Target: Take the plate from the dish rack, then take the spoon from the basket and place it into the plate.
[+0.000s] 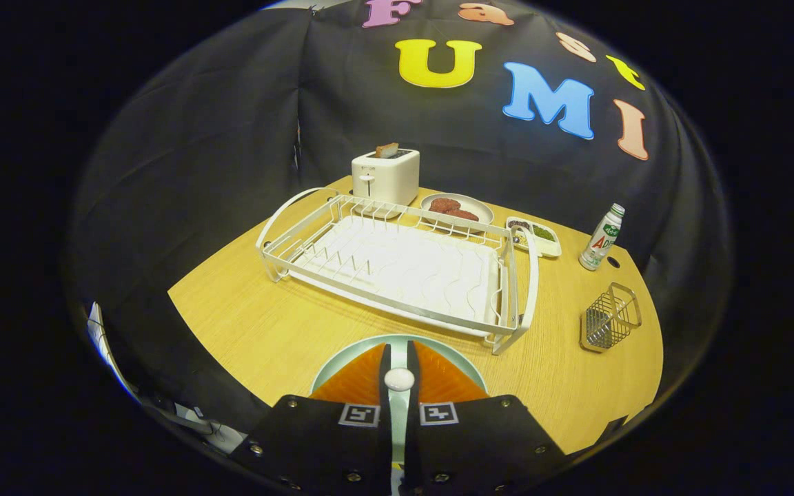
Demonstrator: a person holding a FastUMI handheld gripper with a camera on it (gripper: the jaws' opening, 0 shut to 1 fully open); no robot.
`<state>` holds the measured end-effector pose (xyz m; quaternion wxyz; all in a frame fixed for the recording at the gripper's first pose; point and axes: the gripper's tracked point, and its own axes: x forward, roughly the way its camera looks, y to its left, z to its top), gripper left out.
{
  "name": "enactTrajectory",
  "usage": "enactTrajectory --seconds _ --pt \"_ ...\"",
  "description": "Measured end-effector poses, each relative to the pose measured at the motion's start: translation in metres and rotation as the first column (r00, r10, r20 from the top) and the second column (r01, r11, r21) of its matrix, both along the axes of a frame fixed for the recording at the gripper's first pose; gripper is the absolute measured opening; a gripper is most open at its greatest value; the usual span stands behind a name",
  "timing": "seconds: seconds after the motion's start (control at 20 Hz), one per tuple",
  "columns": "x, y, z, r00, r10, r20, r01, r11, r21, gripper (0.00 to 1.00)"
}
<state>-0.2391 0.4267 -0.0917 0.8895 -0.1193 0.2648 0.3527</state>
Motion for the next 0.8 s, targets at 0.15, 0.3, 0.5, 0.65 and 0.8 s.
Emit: enactTrajectory --seconds 0.15,0.3,0.5,0.65,0.8 --pt "0.001 -0.001 -0.001 1.0 -0.007 0.008 0.007 1.0 0.011 0.12" --pt "-0.001 -0.001 -0.001 1.0 -0.006 -0.001 0.006 1.0 0.015 0.12" --pt "0.002 -0.004 -0.002 1.0 0.0 0.002 0.0 1.0 0.007 0.13" --pt "0.001 -0.008 -0.003 1.0 -0.008 -0.009 0.008 1.0 0.017 0.14" --pt "0.004 -0.012 -0.004 1.0 -0.023 -0.02 0.023 0.999 0.023 0.14"
